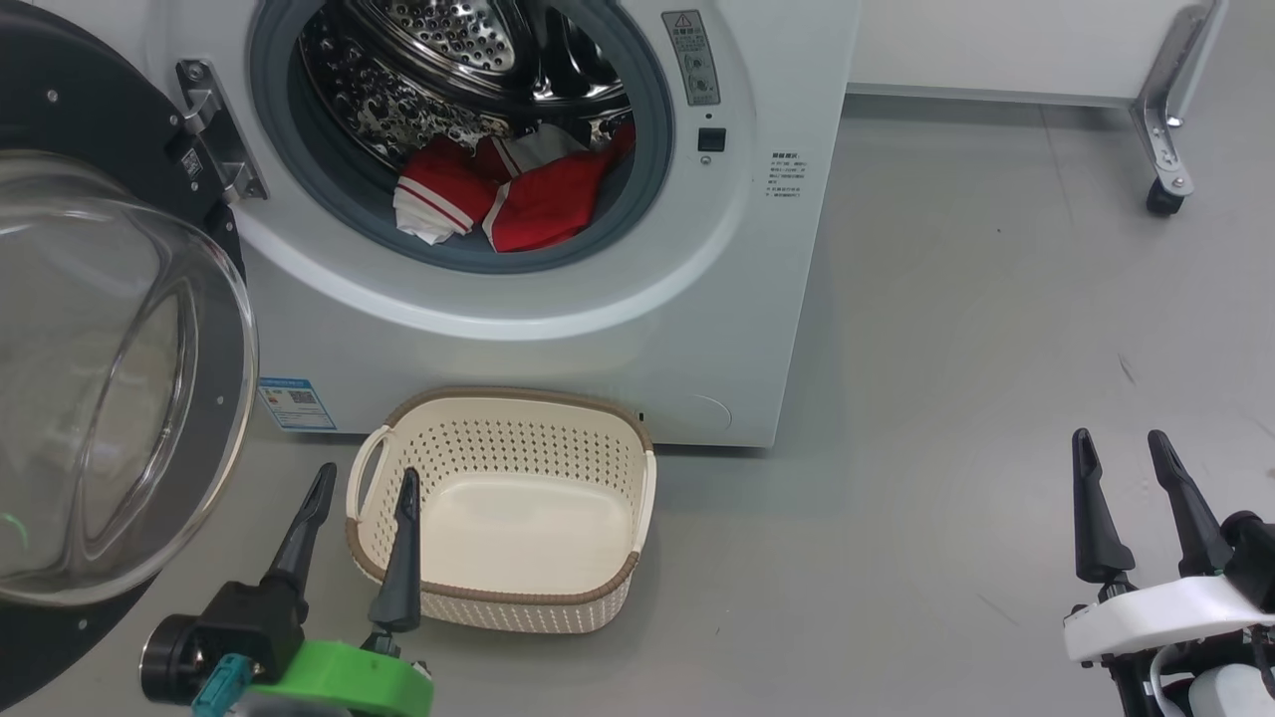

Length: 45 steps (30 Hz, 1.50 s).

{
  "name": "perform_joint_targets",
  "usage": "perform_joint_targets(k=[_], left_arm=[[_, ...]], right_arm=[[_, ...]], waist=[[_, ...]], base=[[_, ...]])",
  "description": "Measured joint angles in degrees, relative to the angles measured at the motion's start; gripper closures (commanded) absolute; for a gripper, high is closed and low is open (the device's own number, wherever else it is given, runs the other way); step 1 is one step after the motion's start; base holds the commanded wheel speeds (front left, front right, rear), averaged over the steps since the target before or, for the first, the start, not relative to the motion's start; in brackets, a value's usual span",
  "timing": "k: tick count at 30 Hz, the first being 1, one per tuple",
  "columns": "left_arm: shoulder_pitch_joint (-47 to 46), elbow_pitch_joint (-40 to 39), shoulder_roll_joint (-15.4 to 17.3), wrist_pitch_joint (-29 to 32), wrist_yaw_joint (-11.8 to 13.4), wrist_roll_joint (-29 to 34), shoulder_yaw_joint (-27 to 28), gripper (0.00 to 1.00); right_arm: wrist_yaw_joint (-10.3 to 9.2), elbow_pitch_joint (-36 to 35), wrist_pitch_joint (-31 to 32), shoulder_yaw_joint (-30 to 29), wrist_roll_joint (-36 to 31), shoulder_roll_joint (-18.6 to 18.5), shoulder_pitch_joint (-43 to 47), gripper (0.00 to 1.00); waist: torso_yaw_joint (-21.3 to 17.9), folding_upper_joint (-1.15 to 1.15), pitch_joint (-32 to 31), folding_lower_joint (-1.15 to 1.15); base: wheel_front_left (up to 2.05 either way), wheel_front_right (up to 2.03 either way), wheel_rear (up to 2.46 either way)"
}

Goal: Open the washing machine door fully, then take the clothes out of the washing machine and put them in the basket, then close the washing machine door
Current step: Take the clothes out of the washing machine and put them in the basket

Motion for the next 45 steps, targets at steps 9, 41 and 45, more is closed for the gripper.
perform_joint_targets(k=[9, 41, 45], left_arm=[[0.25, 0.2, -0.02, -0.01, 0.99, 0.56, 0.27, 0.0], [0.85, 0.19, -0.08, -0.01, 0.99, 0.8, -0.56, 0.0], [0.85, 0.23, -0.09, -0.01, 0.99, 0.89, -0.73, 0.0]], right_arm=[[0.01, 0.03, 0.0, -0.07, 0.0, 0.04, 0.0, 0.0], [0.01, 0.07, 0.0, -0.64, -0.02, 0.58, 0.01, 0.0], [0.01, 0.07, 0.0, -0.67, -0.02, 0.6, 0.01, 0.0]], waist=[[0.38, 0.0, -0.04, 0.0], [0.28, 0.0, 0.32, 0.0], [0.25, 0.0, 0.42, 0.0]], base=[[1.19, -1.19, 0.0], [0.48, -0.48, 0.0], [0.0, 0.0, 0.0]])
